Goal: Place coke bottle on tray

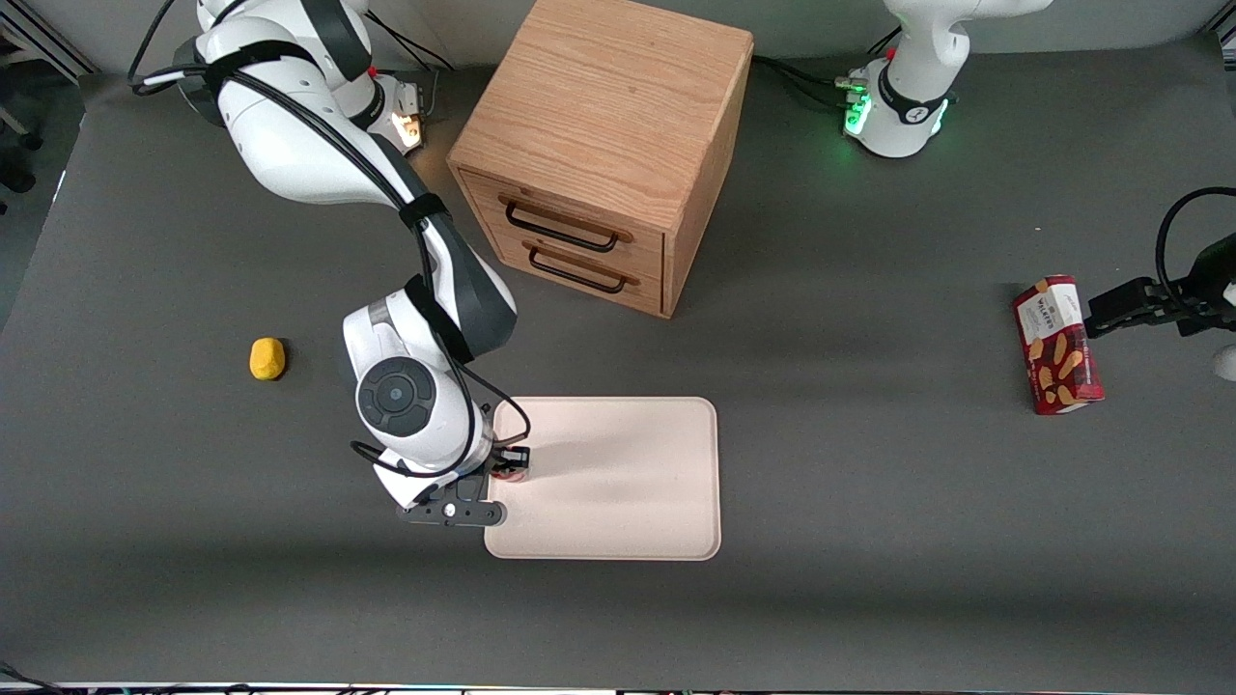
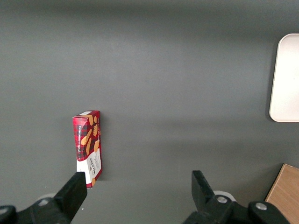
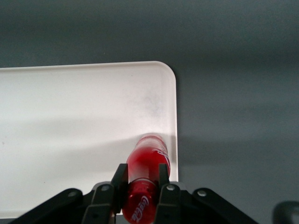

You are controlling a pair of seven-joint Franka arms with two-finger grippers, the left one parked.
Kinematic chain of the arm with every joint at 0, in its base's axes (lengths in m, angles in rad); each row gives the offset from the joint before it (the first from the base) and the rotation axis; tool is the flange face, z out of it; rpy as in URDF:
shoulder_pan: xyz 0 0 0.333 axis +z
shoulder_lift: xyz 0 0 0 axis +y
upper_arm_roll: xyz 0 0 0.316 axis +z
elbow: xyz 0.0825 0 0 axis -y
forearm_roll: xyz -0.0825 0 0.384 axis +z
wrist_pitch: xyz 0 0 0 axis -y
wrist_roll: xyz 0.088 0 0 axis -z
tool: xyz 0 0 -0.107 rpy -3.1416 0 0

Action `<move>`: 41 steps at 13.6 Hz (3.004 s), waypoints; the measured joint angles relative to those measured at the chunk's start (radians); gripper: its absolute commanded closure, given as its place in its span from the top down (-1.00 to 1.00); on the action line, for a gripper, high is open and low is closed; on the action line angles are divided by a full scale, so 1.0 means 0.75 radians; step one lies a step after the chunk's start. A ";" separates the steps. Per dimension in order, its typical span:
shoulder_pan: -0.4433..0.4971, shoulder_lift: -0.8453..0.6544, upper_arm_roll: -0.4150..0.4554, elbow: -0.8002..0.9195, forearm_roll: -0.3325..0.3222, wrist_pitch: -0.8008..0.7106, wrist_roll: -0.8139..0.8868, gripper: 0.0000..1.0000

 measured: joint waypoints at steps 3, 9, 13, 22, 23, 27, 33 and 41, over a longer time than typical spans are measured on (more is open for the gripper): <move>0.000 0.001 0.000 0.001 0.000 0.001 0.004 0.71; 0.000 -0.009 -0.001 0.018 0.000 0.004 0.045 1.00; -0.007 -0.094 -0.004 0.039 0.000 -0.122 0.046 1.00; -0.049 -0.442 -0.005 0.043 -0.003 -0.657 0.032 1.00; -0.071 -0.492 -0.005 0.019 -0.003 -0.690 -0.003 1.00; -0.215 -0.743 -0.002 -0.211 -0.004 -0.716 -0.239 1.00; -0.440 -1.017 -0.008 -0.554 -0.004 -0.585 -0.598 1.00; -0.464 -1.075 -0.164 -0.701 0.048 -0.415 -0.748 1.00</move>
